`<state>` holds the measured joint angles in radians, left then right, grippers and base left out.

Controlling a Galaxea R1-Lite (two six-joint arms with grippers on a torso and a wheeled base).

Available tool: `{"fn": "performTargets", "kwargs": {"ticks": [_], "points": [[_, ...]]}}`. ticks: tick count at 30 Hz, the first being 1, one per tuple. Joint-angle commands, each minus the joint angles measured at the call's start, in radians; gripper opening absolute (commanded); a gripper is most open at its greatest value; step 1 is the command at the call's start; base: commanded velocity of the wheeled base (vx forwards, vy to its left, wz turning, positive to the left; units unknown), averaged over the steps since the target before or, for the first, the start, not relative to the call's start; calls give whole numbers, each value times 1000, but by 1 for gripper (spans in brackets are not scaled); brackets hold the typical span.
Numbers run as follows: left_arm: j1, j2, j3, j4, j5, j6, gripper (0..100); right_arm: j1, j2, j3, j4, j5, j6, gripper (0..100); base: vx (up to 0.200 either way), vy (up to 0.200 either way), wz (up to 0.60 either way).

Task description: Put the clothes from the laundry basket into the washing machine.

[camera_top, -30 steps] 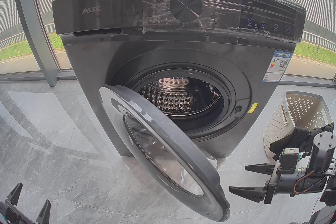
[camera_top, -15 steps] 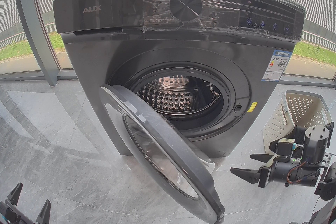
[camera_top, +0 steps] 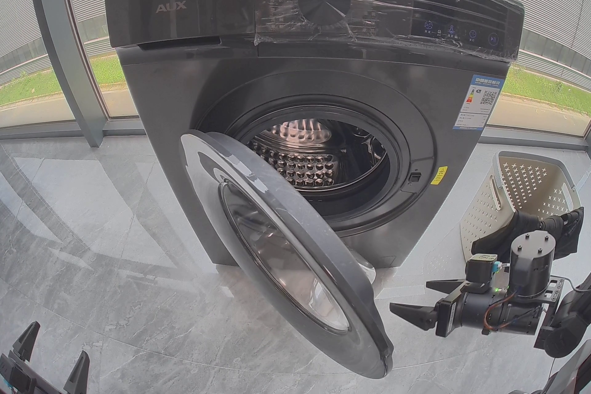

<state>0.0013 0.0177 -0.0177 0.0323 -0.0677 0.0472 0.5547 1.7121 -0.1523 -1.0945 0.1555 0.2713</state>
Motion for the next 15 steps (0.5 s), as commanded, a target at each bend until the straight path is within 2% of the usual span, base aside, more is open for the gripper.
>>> {"fn": "performTargets", "kwargs": {"ticks": [1,7,15], "points": [[0,-18,18,0,0,-1,100,87,43,48,-62,4,0,100,0,0,0],[0,-18,18,0,0,-3,100,168,66,94,-189,9,2,100,0,0,0],[0,-18,18,1,0,-3,100,142,182,108,-343,-2,2,100,0,0,0]]}}
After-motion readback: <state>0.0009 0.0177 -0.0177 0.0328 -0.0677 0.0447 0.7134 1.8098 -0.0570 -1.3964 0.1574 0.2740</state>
